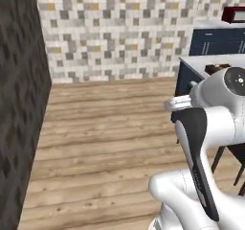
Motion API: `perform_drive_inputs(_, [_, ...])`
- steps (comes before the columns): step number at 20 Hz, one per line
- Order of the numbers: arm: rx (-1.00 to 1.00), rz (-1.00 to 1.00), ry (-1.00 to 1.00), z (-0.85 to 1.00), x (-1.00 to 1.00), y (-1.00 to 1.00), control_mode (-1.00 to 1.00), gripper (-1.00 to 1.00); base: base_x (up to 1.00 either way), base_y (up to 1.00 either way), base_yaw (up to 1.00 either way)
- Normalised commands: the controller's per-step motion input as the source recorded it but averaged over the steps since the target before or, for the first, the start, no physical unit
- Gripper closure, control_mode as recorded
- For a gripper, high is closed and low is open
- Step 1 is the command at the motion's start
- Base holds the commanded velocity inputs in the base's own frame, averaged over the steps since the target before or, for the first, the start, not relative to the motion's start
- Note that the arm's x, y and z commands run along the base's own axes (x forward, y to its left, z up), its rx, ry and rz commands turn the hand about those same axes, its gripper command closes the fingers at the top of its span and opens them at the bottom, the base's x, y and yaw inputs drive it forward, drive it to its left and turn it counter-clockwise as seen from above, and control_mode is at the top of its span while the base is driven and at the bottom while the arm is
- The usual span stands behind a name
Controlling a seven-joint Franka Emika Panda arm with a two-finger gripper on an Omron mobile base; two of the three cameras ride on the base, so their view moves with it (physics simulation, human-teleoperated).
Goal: Gather the eggplant and lime from the fridge and place them on a tray on the dining counter. Then gather the chicken drumsticks from the fridge and place them on the other tray.
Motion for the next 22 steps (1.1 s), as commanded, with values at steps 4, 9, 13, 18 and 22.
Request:
perform_drive_inputs(4, [0.00, 0.00, 0.00, 0.00, 0.00, 0.00, 1.00, 1.00, 0.58, 0.43, -0.70])
perform_drive_inputs(9, [0.00, 0.00, 0.00, 0.00, 0.00, 0.00, 1.00, 1.00, 0.73, 0.67, -0.67])
perform_drive_inputs(13, [0.00, 0.00, 0.00, 0.00, 0.00, 0.00, 1.00, 1.00, 0.90, 0.60, -0.59])
perform_drive_inputs(18, [0.00, 0.00, 0.00, 0.00, 0.00, 0.00, 1.00, 1.00, 0.90, 0.44, -0.57])
perform_drive_inputs(22, [0.00, 0.00, 0.00, 0.00, 0.00, 0.00, 1.00, 1.00, 0.90, 0.60, -0.59])
